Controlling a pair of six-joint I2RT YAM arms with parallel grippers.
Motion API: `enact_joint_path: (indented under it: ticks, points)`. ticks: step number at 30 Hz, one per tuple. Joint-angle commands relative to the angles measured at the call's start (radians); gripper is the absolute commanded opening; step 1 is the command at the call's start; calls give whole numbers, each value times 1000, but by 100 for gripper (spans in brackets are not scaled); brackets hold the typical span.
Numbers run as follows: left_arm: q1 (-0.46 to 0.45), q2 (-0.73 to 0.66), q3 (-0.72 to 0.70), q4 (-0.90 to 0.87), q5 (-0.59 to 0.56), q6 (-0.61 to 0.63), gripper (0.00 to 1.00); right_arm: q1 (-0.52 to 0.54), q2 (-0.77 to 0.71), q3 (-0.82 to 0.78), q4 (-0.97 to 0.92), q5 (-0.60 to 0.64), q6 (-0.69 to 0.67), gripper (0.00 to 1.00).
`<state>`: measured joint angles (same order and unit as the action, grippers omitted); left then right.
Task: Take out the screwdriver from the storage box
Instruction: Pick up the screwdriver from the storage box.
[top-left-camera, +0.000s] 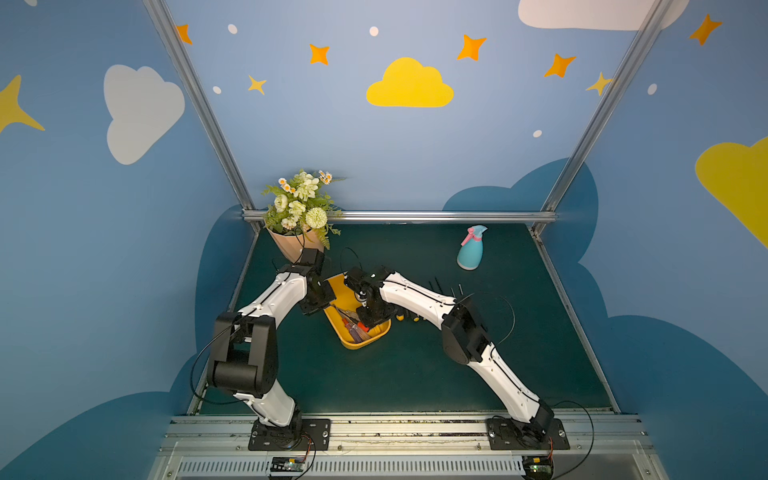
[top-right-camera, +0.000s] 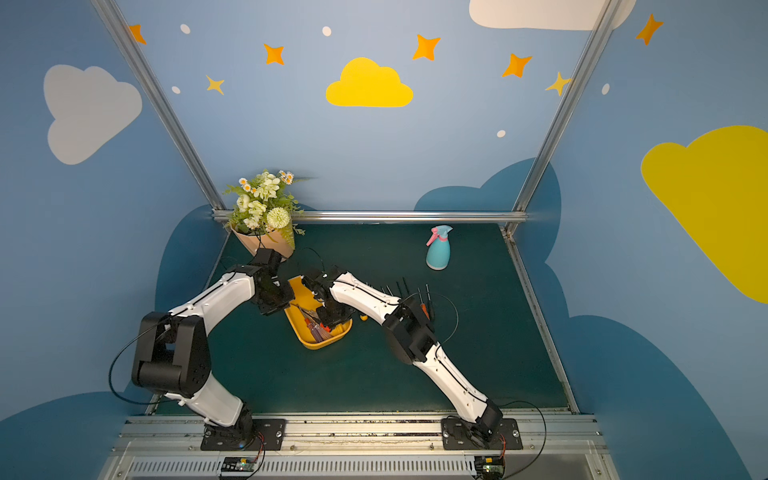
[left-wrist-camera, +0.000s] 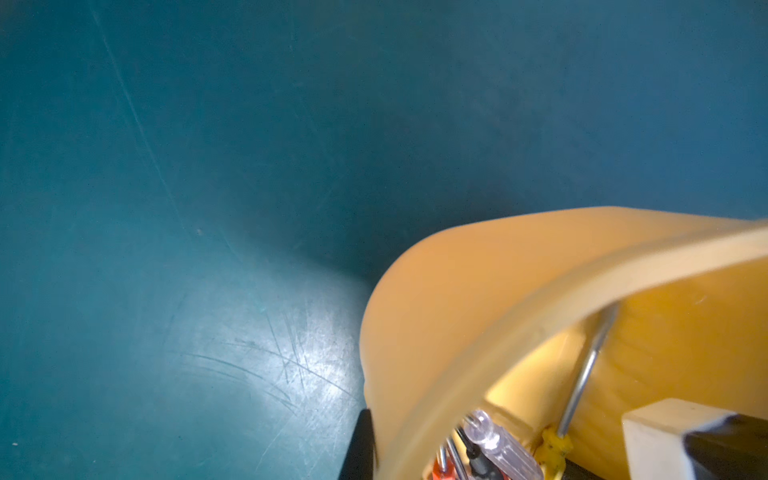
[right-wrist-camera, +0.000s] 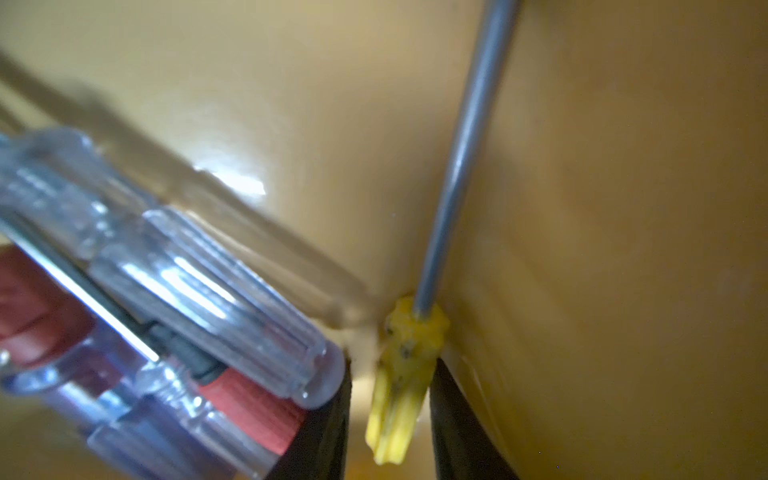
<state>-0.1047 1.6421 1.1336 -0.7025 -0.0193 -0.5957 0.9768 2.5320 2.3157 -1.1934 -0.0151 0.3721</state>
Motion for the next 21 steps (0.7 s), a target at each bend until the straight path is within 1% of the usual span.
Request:
enact_joint_path:
  ticks: [1, 9, 15, 21]
  points:
    - [5, -25, 16, -43, 27, 30, 2, -15, 58, -27, -16, -24, 13, 14]
    - [7, -26, 12, -41, 19, 28, 2, -30, -107, -193, 94, 23, -2, 0]
    - [6, -19, 10, -43, 17, 36, 2, -28, -231, -265, 181, 67, -27, 0]
    - [6, -17, 5, -40, 21, 39, 2, -29, -314, -320, 267, 84, -40, 0]
